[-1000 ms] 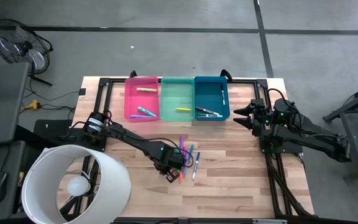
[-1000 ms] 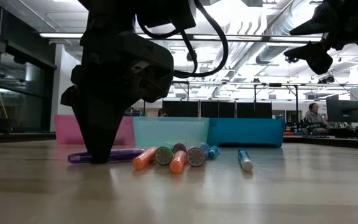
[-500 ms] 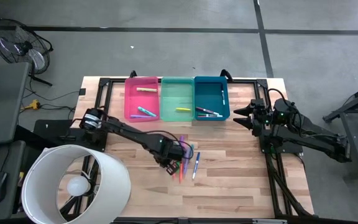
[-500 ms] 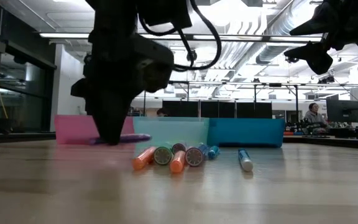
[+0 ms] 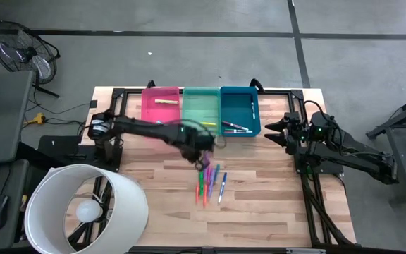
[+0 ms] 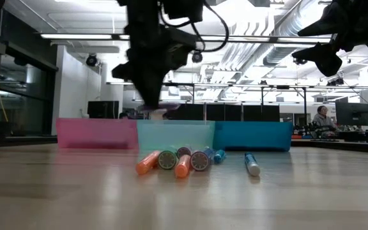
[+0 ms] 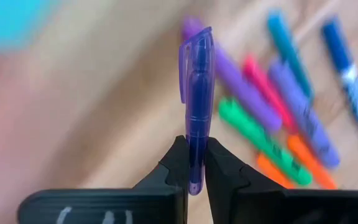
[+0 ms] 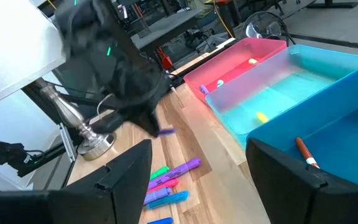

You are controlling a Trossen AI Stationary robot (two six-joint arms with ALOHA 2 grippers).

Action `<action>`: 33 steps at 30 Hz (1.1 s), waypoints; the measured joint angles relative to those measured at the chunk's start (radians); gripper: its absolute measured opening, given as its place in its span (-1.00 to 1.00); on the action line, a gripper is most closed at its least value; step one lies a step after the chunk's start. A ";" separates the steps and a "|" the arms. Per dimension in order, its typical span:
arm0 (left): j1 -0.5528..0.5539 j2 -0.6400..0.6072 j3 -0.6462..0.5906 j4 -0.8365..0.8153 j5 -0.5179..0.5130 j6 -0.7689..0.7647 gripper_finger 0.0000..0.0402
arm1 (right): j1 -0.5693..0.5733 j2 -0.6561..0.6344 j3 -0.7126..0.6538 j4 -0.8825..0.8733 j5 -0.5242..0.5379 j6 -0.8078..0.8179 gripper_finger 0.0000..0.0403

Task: Pick & Place Markers
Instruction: Put the purple pen into the green bin

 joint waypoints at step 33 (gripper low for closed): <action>0.362 0.109 0.189 -0.178 -0.126 0.958 -0.89 | 0.000 0.000 0.000 0.000 0.000 0.000 0.24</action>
